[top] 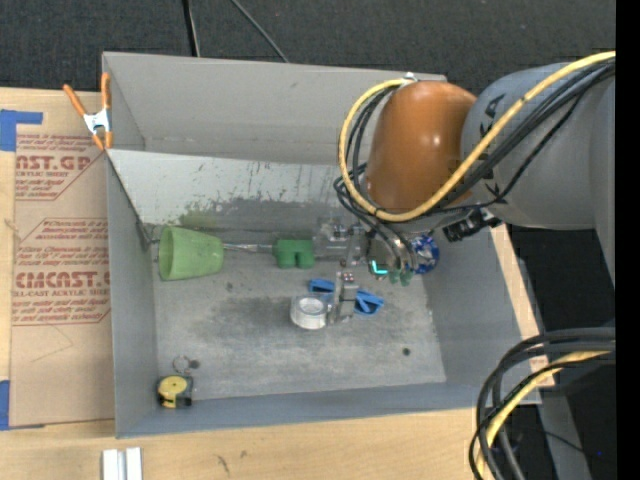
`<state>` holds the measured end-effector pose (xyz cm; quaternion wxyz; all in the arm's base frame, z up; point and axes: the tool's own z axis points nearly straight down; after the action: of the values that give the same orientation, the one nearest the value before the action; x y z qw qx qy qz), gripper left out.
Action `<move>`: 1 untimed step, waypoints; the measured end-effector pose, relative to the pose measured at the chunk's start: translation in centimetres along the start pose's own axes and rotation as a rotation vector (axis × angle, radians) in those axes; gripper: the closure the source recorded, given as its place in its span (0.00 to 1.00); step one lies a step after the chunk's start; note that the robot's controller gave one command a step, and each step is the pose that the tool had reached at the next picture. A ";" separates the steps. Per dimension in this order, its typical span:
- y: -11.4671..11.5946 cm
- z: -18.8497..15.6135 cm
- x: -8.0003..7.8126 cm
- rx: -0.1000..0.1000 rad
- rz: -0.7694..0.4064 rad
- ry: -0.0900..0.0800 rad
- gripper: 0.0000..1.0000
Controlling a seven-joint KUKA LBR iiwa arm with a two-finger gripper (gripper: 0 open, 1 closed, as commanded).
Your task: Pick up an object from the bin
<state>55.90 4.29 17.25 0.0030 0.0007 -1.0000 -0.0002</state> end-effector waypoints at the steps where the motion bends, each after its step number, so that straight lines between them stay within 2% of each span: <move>1: -5.4 10.7 -2.0 0.001 0.144 -0.002 0.00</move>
Offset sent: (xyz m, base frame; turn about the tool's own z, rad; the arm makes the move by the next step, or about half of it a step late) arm 0.0209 -0.0528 -0.1025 0.1421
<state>57.86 -1.08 6.55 0.0020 -0.0712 -0.9975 0.0004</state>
